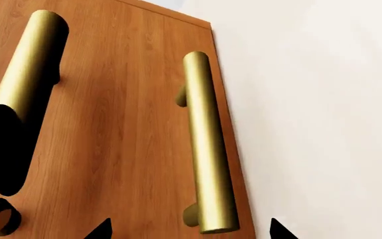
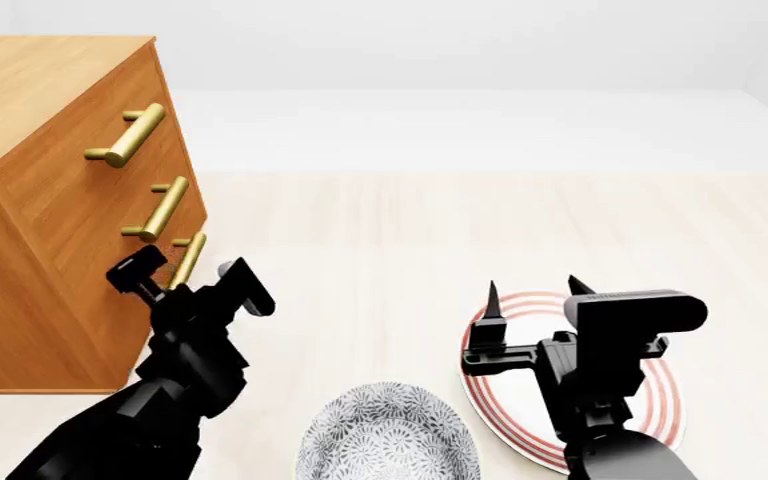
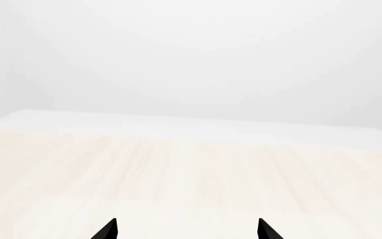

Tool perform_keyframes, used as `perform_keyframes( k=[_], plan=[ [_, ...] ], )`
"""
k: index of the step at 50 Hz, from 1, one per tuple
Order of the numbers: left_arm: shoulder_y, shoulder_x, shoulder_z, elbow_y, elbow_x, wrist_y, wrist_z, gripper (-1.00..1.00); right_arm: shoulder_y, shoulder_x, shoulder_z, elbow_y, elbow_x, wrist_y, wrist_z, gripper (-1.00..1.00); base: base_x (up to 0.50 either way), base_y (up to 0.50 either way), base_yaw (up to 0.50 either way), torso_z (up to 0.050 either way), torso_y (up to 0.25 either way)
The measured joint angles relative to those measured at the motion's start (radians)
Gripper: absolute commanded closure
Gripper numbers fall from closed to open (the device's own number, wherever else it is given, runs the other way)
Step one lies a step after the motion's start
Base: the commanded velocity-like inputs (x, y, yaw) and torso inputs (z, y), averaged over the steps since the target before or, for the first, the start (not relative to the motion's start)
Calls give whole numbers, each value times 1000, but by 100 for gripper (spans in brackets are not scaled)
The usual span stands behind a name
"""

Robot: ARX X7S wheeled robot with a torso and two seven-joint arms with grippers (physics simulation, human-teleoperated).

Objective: Open the bottom drawer of the cabinet.

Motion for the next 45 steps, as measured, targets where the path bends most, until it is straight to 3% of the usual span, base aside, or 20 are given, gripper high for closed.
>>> perform_keyframes(
  k=[8,9,45],
  plan=[
    [-4,-3,-4,0,0,2,-3,-100,1,1,-4,4,3,-4,2,-100,0,0,0,0,0],
    [-4,-3,-3,0,1,3,-4,100,1,1,-5,4,3,-5,2,-100,0,0,0,0,0],
    [9,10,-14,-1,-51,29,-14,100,5,12,-19,9,16,-18,10,-100,2,0,-2,0,1]
  ],
)
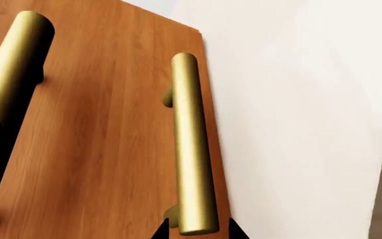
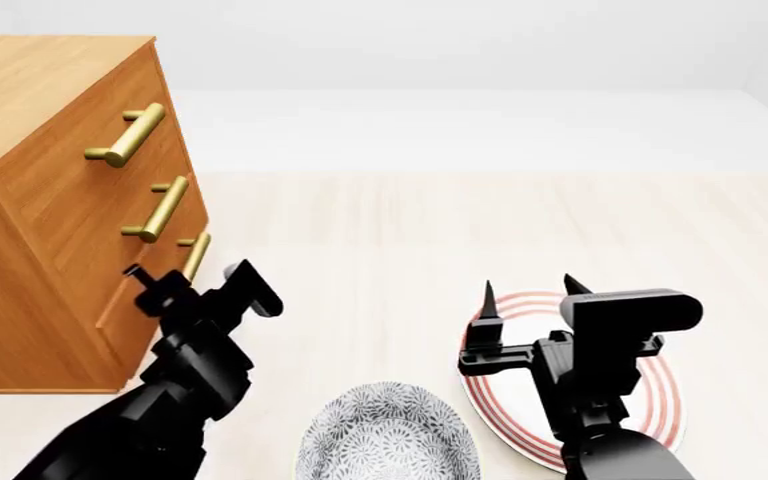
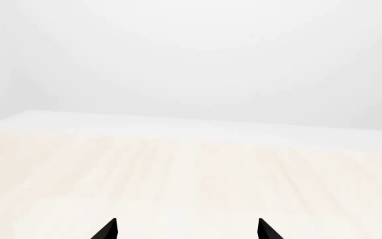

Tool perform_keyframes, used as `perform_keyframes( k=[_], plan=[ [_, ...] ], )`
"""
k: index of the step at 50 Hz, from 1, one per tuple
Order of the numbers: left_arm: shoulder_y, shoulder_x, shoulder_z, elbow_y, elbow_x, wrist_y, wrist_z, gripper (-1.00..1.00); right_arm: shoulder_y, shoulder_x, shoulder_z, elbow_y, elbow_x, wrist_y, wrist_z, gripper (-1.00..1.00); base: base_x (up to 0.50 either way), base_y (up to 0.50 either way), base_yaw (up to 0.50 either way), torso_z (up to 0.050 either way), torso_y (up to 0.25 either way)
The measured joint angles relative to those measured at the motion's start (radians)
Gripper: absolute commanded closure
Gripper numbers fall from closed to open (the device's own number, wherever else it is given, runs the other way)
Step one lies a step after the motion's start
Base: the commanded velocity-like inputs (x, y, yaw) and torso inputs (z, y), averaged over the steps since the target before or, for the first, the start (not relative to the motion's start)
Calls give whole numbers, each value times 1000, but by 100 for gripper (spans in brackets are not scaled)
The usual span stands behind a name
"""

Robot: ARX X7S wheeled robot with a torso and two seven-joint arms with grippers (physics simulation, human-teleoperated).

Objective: Open the bottom drawer of the cabinet.

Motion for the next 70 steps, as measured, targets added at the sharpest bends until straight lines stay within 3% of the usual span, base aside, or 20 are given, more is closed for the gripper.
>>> perform_keyframes(
  k=[6,21,32,66,67,70],
  plan=[
    [-10,20,22,0,-31,-23,-5,100,2,2,-2,0,3,0,2,-100,7,0,-6,0,0],
    [-47,50,287,54,-329,-107,-56,100,-3,7,-4,4,10,-12,5,-100,3,0,-4,0,1],
    [-62,62,410,180,-464,-188,-99,100,-12,12,0,0,17,-23,8,-100,0,0,-3,0,2],
    [-80,70,526,398,-557,-247,-119,100,-17,24,-3,4,32,-41,15,-100,0,0,0,2,4],
    [-80,70,527,400,-559,-247,-120,-100,-17,25,-3,5,32,-42,16,-100,0,0,0,0,11],
    [-88,71,532,411,-554,-248,-129,-100,-17,25,-3,7,34,-43,17,-100,0,0,0,0,0]
  ],
)
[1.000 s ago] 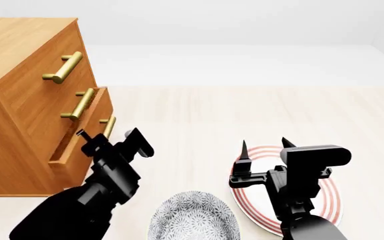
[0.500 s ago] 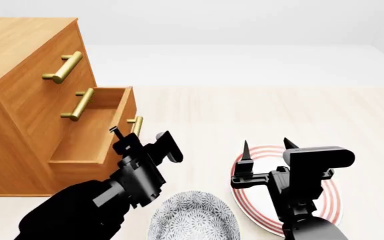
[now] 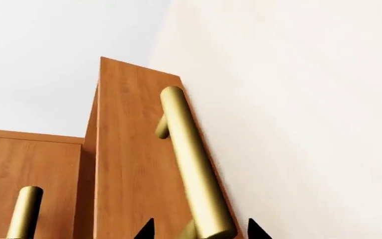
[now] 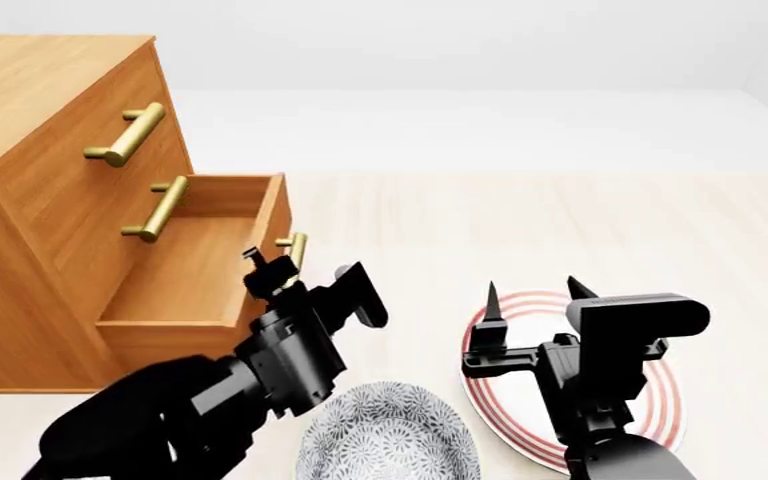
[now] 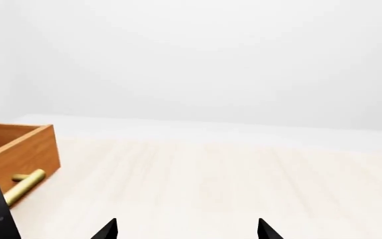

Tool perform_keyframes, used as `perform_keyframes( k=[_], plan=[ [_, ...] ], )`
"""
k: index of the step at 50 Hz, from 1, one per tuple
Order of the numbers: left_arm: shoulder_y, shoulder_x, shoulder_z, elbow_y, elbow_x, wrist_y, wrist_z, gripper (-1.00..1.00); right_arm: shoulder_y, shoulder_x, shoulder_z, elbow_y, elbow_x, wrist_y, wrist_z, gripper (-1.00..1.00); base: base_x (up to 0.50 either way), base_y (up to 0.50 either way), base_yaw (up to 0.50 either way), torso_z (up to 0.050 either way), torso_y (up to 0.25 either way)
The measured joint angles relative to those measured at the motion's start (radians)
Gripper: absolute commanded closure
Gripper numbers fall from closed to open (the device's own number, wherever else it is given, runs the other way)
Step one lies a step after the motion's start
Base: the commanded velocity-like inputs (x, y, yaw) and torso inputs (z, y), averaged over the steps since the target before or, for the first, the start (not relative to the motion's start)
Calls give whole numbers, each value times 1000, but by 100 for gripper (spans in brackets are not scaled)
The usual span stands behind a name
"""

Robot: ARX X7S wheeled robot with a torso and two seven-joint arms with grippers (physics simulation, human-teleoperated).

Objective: Open the bottom drawer of the cabinet.

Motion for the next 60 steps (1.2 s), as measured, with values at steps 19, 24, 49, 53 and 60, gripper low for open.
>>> perform_keyframes(
  k=[19,24,49,53,60],
  plan=[
    [-34,-36,-7,146,-39,-47,-14,-100,5,4,-6,6,6,-4,6,-100,0,0,0,1,3],
    [-68,-66,-59,214,-45,-61,-33,-100,6,5,-9,6,8,-4,8,-100,0,0,0,2,0],
    [-252,-41,-445,-113,-197,49,96,-100,11,11,-18,10,16,-8,15,-100,0,0,0,0,0],
    [-270,-23,-447,-203,-257,48,139,-100,11,12,-19,10,17,-10,16,-100,0,0,0,0,0],
    [-290,-4,-425,-305,-371,5,187,-100,12,13,-22,12,19,-12,18,-100,0,0,0,0,0]
  ],
)
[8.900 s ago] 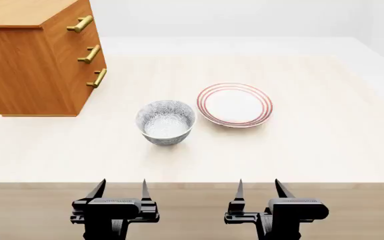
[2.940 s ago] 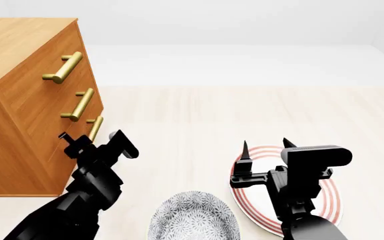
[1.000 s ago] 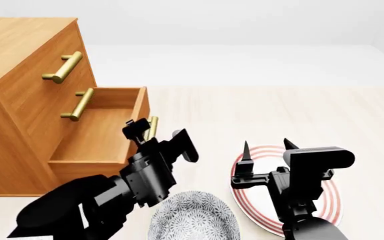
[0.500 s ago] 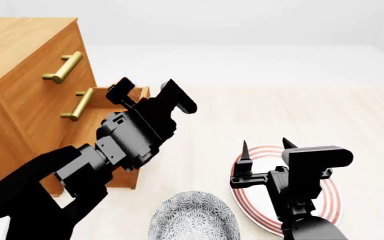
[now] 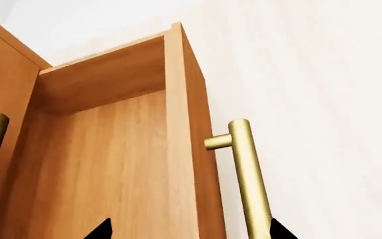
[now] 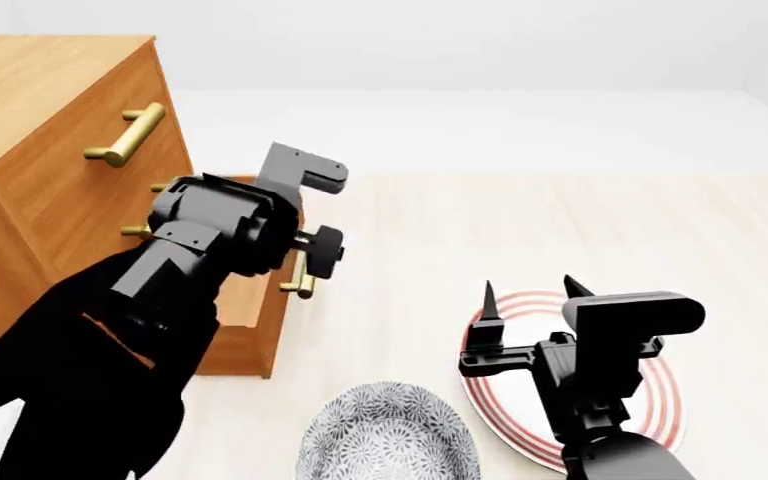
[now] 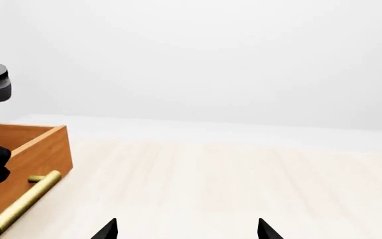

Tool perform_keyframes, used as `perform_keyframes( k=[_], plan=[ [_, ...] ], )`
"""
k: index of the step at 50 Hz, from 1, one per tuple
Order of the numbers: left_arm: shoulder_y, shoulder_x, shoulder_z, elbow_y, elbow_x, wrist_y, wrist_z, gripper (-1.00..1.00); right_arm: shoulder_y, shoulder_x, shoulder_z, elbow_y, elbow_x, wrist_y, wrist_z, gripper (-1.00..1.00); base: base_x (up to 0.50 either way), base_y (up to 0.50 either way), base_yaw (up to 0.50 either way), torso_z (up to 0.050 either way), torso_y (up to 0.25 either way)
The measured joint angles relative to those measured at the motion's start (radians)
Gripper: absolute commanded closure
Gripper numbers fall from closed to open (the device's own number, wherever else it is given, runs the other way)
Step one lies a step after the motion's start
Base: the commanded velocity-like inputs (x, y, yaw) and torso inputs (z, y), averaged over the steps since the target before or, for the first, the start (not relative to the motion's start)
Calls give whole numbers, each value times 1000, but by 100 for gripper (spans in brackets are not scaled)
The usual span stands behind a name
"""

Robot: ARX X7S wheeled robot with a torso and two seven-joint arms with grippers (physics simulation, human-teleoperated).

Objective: Open the bottom drawer of the cabinet.

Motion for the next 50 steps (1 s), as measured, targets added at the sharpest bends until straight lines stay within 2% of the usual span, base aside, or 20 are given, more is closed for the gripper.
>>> perform_keyframes(
  k=[8,18,25,33,39,50],
  plan=[
    [-6,10,-102,-58,20,-75,40,-100,1,2,-3,0,3,-1,2,-100,0,0,0,0,0],
    [0,15,-345,-88,199,-155,75,-100,2,5,-4,0,7,-1,6,-100,0,0,0,0,0],
    [2,17,-452,-97,276,-208,113,-100,2,6,-6,1,10,-3,8,-100,0,0,0,0,0],
    [-1,18,-476,-101,287,-250,176,-100,1,8,-7,4,12,-7,9,-100,0,0,0,0,0],
    [-8,15,-445,-103,284,-270,234,-100,0,9,-8,7,14,-10,10,-100,0,0,0,0,0],
    [-20,13,-264,-94,124,-261,315,-100,0,11,-11,9,17,-13,13,-100,0,0,0,0,0]
  ],
)
